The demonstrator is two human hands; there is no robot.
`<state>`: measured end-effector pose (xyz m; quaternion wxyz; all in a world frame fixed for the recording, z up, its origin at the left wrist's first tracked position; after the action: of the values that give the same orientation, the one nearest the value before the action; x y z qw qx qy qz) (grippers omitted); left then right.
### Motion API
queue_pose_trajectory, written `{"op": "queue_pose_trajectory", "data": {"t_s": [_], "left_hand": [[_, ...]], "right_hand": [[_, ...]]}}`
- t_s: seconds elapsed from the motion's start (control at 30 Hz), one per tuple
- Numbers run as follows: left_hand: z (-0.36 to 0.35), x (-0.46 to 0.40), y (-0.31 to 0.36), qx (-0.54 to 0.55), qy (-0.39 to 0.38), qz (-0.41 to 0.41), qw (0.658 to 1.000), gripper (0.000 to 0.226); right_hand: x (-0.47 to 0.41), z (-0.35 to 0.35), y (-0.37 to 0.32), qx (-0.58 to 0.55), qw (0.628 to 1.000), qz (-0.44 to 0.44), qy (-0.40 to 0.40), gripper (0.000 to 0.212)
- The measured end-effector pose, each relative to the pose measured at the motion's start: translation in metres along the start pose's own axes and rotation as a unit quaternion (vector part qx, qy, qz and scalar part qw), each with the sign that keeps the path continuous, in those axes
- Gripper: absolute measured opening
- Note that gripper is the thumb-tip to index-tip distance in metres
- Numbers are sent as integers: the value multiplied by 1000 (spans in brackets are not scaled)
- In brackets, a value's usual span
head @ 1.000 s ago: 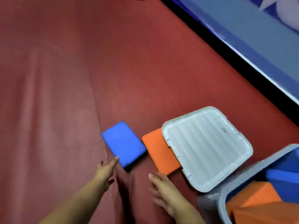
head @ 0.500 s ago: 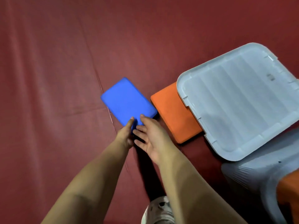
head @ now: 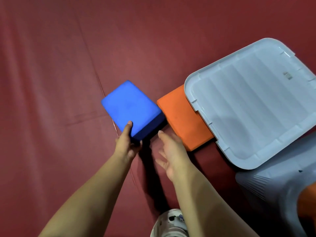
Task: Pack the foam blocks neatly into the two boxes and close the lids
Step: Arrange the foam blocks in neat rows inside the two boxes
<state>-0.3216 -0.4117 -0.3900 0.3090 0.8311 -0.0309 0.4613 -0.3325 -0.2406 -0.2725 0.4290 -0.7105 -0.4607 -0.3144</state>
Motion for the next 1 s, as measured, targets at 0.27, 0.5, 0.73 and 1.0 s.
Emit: {"op": "queue_pose_trajectory", "data": {"t_s": [0.27, 0.5, 0.73, 1.0], "left_hand": [[-50, 57, 0, -60, -209, 19, 976, 68], [-116, 49, -13, -78, -276, 55, 956, 53], [-97, -13, -96, -182, -127, 155, 963, 68], [-99, -47, -168, -169, -136, 180, 959, 102]], "right_hand": [[6, 12, -20, 5, 995, 86, 50, 118], [11, 50, -61, -179, 956, 226, 62, 72], [13, 67, -71, -433, 861, 268, 13, 51], [9, 93, -39, -529, 815, 236, 10, 65]]}}
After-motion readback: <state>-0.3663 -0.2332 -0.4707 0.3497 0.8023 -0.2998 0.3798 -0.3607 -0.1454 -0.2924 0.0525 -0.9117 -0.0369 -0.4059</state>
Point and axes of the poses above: each hand's wrist, its own x-axis away from the middle knuckle, its own z-axis out of the back of the hand, y = z × x, the point moved 10 cm from there along -x, towards the middle knuckle, and after that the axes turned 15 degrees about -y, right-handed, at the moved point
